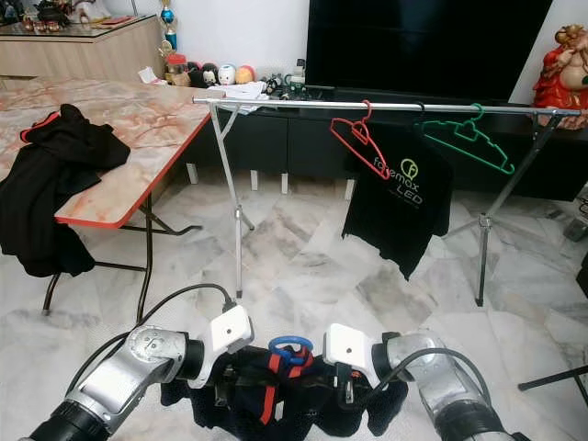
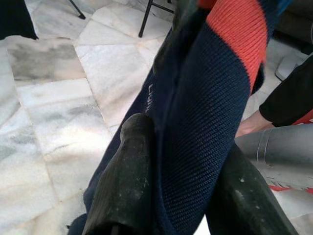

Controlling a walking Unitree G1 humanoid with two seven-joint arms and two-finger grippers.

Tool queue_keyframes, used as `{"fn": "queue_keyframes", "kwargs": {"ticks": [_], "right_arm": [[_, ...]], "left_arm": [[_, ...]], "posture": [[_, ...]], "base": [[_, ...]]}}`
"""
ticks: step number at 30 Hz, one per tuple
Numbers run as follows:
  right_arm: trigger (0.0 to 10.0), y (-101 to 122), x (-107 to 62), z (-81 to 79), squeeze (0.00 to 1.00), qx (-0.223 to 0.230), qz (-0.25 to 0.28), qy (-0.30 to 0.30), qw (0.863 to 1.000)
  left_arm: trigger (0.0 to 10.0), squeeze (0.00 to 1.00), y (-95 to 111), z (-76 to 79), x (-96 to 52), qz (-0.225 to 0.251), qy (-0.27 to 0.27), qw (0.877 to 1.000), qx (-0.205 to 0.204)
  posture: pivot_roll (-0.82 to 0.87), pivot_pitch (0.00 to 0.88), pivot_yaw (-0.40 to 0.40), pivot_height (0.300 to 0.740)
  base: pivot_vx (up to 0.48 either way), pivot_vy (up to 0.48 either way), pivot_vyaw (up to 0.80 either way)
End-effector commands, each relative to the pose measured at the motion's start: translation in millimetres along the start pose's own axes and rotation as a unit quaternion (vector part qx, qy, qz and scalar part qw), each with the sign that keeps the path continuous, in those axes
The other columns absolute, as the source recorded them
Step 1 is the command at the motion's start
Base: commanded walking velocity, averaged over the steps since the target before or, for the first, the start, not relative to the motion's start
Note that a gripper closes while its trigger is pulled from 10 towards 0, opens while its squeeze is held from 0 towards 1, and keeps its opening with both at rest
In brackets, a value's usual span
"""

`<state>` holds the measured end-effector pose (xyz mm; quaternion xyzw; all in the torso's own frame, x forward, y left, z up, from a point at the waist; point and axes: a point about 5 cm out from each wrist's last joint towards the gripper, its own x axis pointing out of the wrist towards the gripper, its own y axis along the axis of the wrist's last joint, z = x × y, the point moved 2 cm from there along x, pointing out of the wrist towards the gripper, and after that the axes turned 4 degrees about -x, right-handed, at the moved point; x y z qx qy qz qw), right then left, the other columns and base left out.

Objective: Hang hanger

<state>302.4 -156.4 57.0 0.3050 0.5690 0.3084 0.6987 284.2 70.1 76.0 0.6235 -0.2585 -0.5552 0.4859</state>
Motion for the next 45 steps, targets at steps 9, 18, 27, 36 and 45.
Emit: {"fn": "queue_keyframes", "kwargs": {"ticks": [9, 18, 27, 36, 45], "right_arm": [[10.0, -4, -12.5, 2.6, 1.00, 0.015, -0.010, 0.009, 1.000], [10.0, -7, -16.6, -4.0, 1.00, 0.016, -0.025, 0.052, 0.998], [10.0, -2, -26.8, 5.4, 1.00, -0.001, -0.028, 0.030, 0.999], [10.0, 4, -25.2, 23.7, 1.00, -0.026, -0.032, -0.044, 0.998], [10.0, 2, -20.1, 21.7, 1.00, -0.029, -0.040, -0.043, 0.998]], "left_arm": [[0.0, 0.00, 6, 1.6, 0.5, 0.019, -0.007, 1.000, 0.008], [0.0, 0.00, 3, -6.1, -2.4, 0.018, 0.019, 1.000, 0.008], [0.0, 0.00, -10, -11.4, -4.5, 0.001, 0.046, 0.999, 0.004], [0.0, 0.00, -23, -11.4, -2.7, -0.027, 0.052, 0.998, 0.010], [0.0, 0.00, -18, -17.0, -5.2, -0.018, 0.067, 0.997, 0.022]], "posture": [[0.00, 0.005, -0.020, 0.740], [0.00, 0.005, -0.020, 0.740], [-0.01, 0.005, -0.019, 0.740], [-0.01, 0.005, -0.020, 0.740], [0.00, 0.006, -0.018, 0.740]], "base": [[0.000, 0.000, 0.00], [0.000, 0.000, 0.00], [0.000, 0.000, 0.00], [0.000, 0.000, 0.00], [0.000, 0.000, 0.00]]}}
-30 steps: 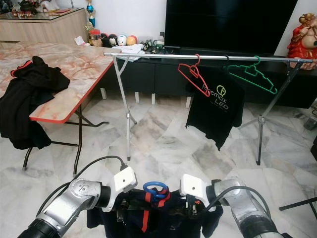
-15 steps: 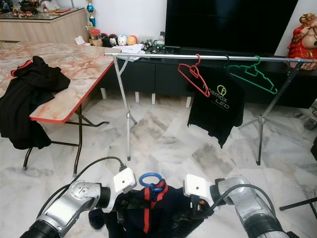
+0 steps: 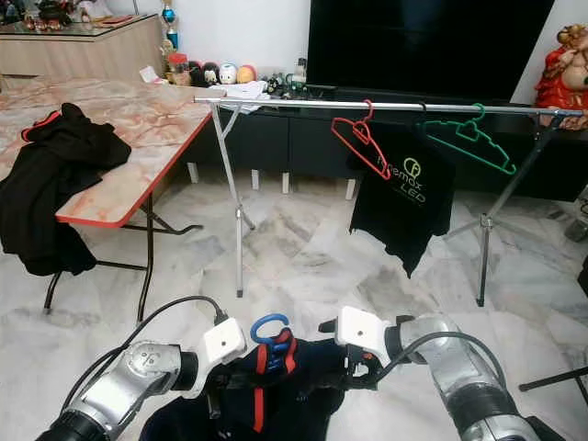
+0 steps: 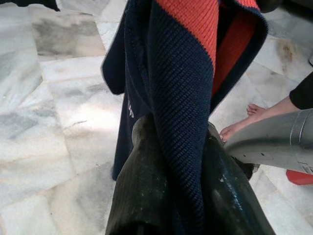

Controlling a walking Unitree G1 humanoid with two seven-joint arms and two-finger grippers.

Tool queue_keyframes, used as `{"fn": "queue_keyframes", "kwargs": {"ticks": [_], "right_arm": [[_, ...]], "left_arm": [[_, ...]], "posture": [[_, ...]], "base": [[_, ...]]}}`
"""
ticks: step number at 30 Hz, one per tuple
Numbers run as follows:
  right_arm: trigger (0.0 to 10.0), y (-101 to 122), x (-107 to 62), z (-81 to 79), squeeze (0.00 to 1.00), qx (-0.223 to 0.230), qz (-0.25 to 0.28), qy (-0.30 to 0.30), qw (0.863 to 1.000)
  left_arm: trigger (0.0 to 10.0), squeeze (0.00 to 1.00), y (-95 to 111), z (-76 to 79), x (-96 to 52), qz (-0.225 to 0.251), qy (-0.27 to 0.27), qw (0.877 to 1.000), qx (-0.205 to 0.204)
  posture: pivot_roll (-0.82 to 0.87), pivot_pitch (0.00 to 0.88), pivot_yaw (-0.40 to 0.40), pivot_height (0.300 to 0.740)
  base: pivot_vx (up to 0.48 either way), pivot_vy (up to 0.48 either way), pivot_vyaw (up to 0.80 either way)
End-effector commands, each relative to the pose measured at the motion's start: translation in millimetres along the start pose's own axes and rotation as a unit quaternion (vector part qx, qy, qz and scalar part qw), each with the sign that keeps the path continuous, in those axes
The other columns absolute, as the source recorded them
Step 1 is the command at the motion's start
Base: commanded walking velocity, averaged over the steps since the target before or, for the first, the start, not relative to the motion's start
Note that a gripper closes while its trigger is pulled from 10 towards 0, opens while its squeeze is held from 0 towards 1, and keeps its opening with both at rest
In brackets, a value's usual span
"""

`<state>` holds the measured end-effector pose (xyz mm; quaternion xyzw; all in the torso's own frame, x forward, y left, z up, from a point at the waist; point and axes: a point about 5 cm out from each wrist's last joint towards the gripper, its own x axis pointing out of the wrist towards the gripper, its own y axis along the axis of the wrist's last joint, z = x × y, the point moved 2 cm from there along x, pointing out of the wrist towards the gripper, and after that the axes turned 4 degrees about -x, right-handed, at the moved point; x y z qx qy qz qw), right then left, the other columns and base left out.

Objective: Hang hanger

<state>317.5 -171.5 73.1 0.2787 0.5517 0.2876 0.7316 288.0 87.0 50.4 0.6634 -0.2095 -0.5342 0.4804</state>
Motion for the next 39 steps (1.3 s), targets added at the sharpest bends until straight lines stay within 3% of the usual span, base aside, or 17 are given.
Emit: {"fn": "queue_keyframes", "kwargs": {"ticks": [1, 4, 5, 7, 8, 14, 15, 16, 17, 22, 25, 27, 29, 30, 31, 36, 39], "right_arm": [[10.0, 0, -0.9, 5.3, 1.00, -0.006, -0.006, -0.025, 1.000], [10.0, -1, -3.0, 11.8, 1.00, -0.016, -0.014, -0.056, 0.998], [10.0, -2, -6.3, 21.2, 0.21, -0.021, -0.026, -0.102, 0.994], [10.0, -2, -7.4, 24.1, 0.21, -0.020, -0.029, -0.115, 0.993], [10.0, -1, -9.9, 28.7, 0.00, -0.019, -0.027, -0.138, 0.990], [10.0, 3, -23.0, 52.1, 0.00, 0.036, 0.013, -0.274, 0.961], [10.0, 2, -23.9, 53.7, 0.00, 0.048, 0.018, -0.289, 0.956], [10.0, 0, -24.3, 54.4, 0.00, 0.060, 0.022, -0.303, 0.951], [10.0, -2, -24.5, 54.6, 0.00, 0.075, 0.026, -0.317, 0.945], [10.0, -35, -19.2, 40.9, 0.00, 0.200, 0.013, -0.395, 0.897], [10.0, -79, -9.0, 4.0, 0.00, 0.336, -0.030, -0.448, 0.828], [10.0, -109, 3.8, -36.3, 0.00, 0.468, -0.047, -0.476, 0.743], [10.0, -116, 10.8, -52.8, 0.00, 0.509, -0.046, -0.474, 0.717], [10.0, -126, 18.5, -76.0, 0.00, 0.551, -0.064, -0.476, 0.682], [10.0, -126, 18.5, -76.0, 0.00, 0.551, -0.064, -0.476, 0.682], [10.0, -148, 31.5, -141.7, 0.00, 0.627, -0.153, -0.484, 0.590], [10.0, -146, 37.8, -149.6, 0.00, 0.631, -0.155, -0.469, 0.598]], "left_arm": [[0.0, 0.00, 10, -6.9, -2.9, 0.016, 0.013, 1.000, 0.021], [0.0, 0.00, 6, -7.9, -1.9, 0.005, 0.018, 1.000, 0.025], [0.0, 0.00, 0, -7.2, -0.6, -0.006, 0.020, 0.999, 0.028], [0.0, 0.00, -1, -6.9, -0.2, -0.008, 0.020, 0.999, 0.028], [0.0, 0.00, -3, -7.8, 0.3, -0.010, 0.028, 0.999, 0.029], [0.0, 0.00, -13, -20.5, 1.9, -0.016, 0.104, 0.994, 0.019], [1.7, 0.00, -14, -22.3, 2.1, -0.014, 0.116, 0.993, 0.017], [8.7, 0.00, -15, -23.7, 2.5, -0.013, 0.127, 0.992, 0.013], [10.0, 0.00, -15, -24.5, 3.0, -0.011, 0.135, 0.991, 0.011], [10.0, 0.00, -17, -33.5, 2.1, 0.009, 0.204, 0.979, -0.014], [10.0, 0.00, -16, -39.0, 0.2, 0.045, 0.261, 0.963, -0.051], [10.0, 0.00, -19, -39.6, -2.8, 0.064, 0.287, 0.953, -0.079], [10.0, 0.00, -21, -38.6, -3.6, 0.070, 0.291, 0.950, -0.086], [10.0, 0.00, -22, -36.7, -5.6, 0.081, 0.297, 0.947, -0.096], [10.0, 0.00, -22, -36.7, -5.6, 0.081, 0.297, 0.947, -0.096], [10.0, 0.00, -25, -34.2, -14.9, 0.102, 0.330, 0.932, -0.106], [10.0, 0.00, -25, -36.5, -21.9, 0.115, 0.353, 0.921, -0.118]], "posture": [[0.00, 0.006, -0.018, 0.740], [-0.01, 0.006, -0.016, 0.740], [-0.01, 0.007, -0.015, 0.740], [-0.01, 0.007, -0.015, 0.740], [-0.01, 0.007, -0.015, 0.740], [-0.01, 0.003, -0.006, 0.740], [-0.02, 0.003, -0.003, 0.740], [-0.02, 0.003, -0.003, 0.740], [-0.02, 0.003, -0.003, 0.740], [-0.02, 0.000, 0.002, 0.740], [-0.01, 0.000, 0.005, 0.740], [-0.01, 0.000, 0.016, 0.740], [-0.01, 0.000, 0.018, 0.740], [-0.02, 0.000, 0.022, 0.740], [-0.02, 0.000, 0.022, 0.740], [0.00, 0.000, 0.037, 0.740], [-0.02, 0.000, 0.049, 0.740]], "base": [[0.000, 0.000, 0.00], [0.000, 0.000, 0.00], [0.000, 0.000, 0.00], [0.000, 0.000, 0.00], [0.000, 0.000, 0.00], [0.000, 0.000, 0.00], [0.000, 0.000, 0.00], [0.000, 0.000, 0.00], [0.000, 0.000, 0.00], [0.000, 0.000, 0.00], [0.000, 0.000, 0.00], [0.000, 0.000, 0.00], [0.000, 0.000, 0.00], [0.000, 0.000, 0.00], [0.000, 0.000, 0.00], [0.000, 0.000, 0.00], [0.000, 0.000, 0.00]]}}
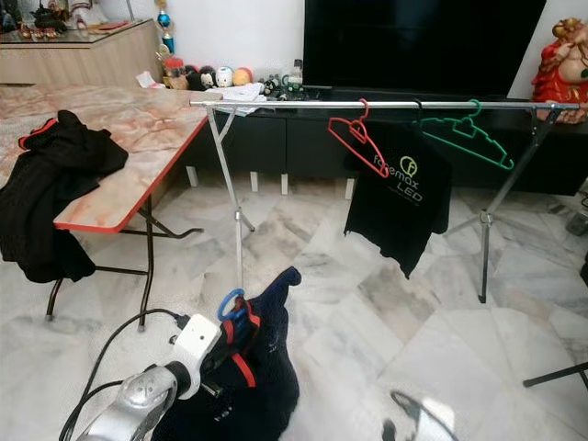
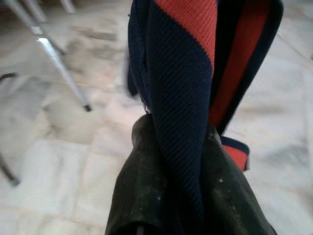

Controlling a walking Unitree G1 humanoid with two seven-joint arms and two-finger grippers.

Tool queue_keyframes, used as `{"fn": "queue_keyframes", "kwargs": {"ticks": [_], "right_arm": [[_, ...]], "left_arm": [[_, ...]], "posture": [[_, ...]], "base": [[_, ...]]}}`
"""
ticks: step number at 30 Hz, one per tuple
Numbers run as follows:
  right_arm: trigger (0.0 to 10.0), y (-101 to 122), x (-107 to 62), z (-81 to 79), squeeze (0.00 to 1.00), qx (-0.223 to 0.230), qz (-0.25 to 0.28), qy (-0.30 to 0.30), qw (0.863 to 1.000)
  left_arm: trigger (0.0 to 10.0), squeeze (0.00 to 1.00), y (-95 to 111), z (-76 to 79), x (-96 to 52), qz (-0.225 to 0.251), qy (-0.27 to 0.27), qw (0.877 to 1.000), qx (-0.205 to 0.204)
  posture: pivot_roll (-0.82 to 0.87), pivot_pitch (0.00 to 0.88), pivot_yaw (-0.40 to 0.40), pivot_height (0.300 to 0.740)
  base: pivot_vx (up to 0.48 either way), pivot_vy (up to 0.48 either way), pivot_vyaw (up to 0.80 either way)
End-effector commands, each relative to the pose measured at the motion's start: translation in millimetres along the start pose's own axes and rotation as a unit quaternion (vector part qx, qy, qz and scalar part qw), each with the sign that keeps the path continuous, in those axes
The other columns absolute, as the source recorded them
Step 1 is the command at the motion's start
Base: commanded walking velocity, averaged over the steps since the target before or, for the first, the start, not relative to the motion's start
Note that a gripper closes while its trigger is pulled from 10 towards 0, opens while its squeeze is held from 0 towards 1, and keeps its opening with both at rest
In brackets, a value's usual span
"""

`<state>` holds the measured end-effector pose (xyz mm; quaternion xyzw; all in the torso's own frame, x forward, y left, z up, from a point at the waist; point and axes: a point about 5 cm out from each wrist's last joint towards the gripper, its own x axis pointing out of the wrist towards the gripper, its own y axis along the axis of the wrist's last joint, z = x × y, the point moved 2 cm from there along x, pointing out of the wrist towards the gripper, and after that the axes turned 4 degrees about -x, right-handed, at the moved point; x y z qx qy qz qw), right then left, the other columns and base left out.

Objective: Hang hanger

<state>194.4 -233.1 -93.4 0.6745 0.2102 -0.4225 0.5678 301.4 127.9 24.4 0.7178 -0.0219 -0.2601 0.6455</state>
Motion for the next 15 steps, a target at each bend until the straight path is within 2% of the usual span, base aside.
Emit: {"fn": "queue_keyframes", "kwargs": {"ticks": [1, 2, 3, 5, 10, 15], "right_arm": [[10.0, -1, 0.1, -7.3, 0.00, -0.017, -0.001, 0.015, 1.000], [10.0, -7, -0.8, -10.8, 0.00, -0.034, -0.005, 0.026, 0.999], [10.0, -14, -1.8, -8.0, 0.00, -0.029, -0.015, 0.016, 0.999], [10.0, -18, -2.5, -5.4, 0.00, -0.033, -0.022, 0.008, 0.999], [10.0, -18, -2.6, -2.2, 0.00, -0.020, -0.021, -0.003, 1.000], [10.0, -17, -2.6, -2.2, 0.00, -0.033, -0.019, 0.001, 0.999]], "left_arm": [[10.0, 0.00, 14, -9.8, -2.5, 0.035, 0.029, 0.999, -0.005], [10.0, 0.00, 12, -17.1, -6.3, 0.033, 0.053, 0.998, -0.008], [10.0, 0.00, 8, -23.5, -10.3, 0.032, 0.071, 0.997, -0.015], [10.0, 0.00, 6, -26.4, -12.7, 0.029, 0.079, 0.996, -0.021], [10.0, 0.00, 6, -26.9, -14.2, 0.029, 0.083, 0.996, -0.029], [10.0, 0.00, 9, -21.5, -11.3, 0.035, 0.080, 0.996, -0.035]], "posture": [[-0.02, 0.000, 0.052, 0.740], [-0.03, 0.000, 0.056, 0.740], [-0.03, 0.000, 0.061, 0.740], [-0.03, 0.000, 0.064, 0.740], [-0.03, 0.000, 0.065, 0.740], [-0.03, 0.000, 0.065, 0.740]], "base": [[0.000, 0.000, 0.00], [0.000, 0.000, 0.00], [0.000, 0.000, 0.00], [0.000, 0.000, 0.00], [0.000, 0.000, 0.00], [0.323, 0.000, 0.00]]}}
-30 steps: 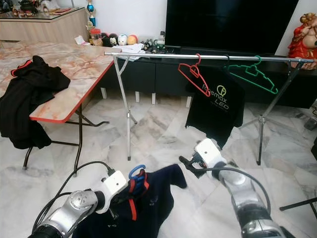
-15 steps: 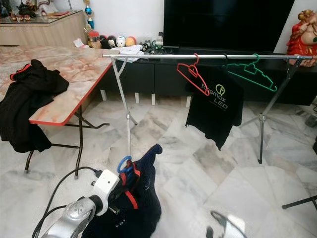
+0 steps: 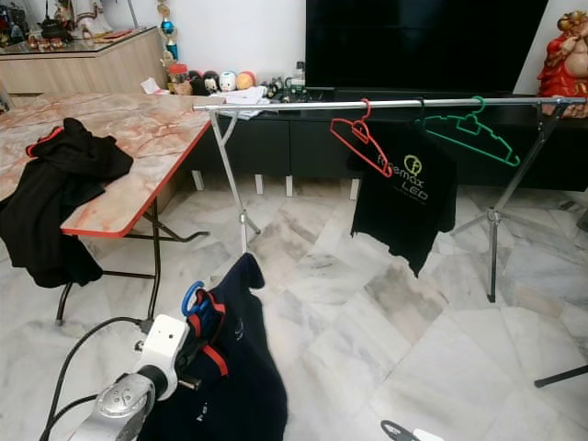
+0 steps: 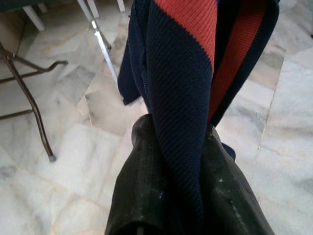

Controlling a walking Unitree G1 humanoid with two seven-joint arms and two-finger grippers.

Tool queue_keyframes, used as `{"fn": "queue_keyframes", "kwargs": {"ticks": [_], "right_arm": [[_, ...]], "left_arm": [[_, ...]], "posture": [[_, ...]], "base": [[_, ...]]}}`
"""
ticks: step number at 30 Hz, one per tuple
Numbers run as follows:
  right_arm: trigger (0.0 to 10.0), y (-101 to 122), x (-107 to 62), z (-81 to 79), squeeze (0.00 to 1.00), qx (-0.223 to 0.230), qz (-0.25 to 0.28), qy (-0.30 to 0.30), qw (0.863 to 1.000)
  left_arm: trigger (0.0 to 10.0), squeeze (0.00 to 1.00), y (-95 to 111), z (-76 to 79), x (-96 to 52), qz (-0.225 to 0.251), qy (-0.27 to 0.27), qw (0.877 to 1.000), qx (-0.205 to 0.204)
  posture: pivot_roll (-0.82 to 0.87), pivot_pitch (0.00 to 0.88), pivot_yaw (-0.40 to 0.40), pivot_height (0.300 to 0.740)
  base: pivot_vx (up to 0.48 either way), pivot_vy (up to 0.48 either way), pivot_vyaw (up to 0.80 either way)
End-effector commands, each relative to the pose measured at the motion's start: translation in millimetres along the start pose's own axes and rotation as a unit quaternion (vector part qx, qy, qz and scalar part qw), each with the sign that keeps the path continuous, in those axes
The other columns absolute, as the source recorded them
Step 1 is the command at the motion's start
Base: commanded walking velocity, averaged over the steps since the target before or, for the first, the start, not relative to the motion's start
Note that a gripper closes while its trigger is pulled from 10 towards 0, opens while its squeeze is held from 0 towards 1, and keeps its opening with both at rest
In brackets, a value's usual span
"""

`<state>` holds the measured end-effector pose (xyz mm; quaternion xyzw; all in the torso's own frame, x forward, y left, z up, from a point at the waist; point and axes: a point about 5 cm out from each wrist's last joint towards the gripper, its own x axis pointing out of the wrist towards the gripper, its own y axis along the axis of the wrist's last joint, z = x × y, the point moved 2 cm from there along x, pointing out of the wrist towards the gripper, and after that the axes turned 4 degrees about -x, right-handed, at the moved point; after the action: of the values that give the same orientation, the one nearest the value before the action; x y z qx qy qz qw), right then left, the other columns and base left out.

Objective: Hang hanger

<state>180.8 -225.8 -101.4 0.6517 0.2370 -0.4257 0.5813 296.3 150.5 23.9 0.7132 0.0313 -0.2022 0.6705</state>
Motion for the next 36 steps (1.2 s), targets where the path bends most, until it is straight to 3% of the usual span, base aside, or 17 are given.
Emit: {"fn": "queue_keyframes", "kwargs": {"ticks": [1, 16, 23, 36], "right_arm": [[10.0, -0.6, -0.2, 0.3, 0.00, 0.000, 0.000, 0.003, 1.000], [10.0, 2.7, 0.1, 2.2, 0.00, -0.008, 0.006, -0.001, 1.000], [10.0, 4.2, 0.7, -6.8, 0.00, -0.032, 0.004, 0.009, 0.999], [10.0, 9.2, 1.2, -6.8, 0.00, -0.033, 0.013, 0.013, 0.999]], "left_arm": [[10.0, 0.00, 15.4, -0.4, 1.9, 0.028, 0.002, 1.000, -0.004], [10.0, 0.00, 16.4, 6.0, 3.7, 0.022, -0.017, 1.000, -0.002], [10.0, 0.00, 20.5, 9.0, 6.8, 0.025, -0.017, 1.000, -0.006], [10.0, 0.00, 21.5, 9.4, 8.4, 0.023, -0.013, 1.000, -0.011]], "posture": [[-0.03, 0.000, 0.064, 0.740], [-0.02, 0.000, 0.056, 0.740], [-0.01, 0.000, 0.049, 0.740], [-0.01, 0.000, 0.043, 0.740]], "base": [[0.424, 0.000, 0.00], [0.329, 0.000, 0.00], [0.358, 0.000, 0.00], [0.375, 0.000, 0.00]]}}
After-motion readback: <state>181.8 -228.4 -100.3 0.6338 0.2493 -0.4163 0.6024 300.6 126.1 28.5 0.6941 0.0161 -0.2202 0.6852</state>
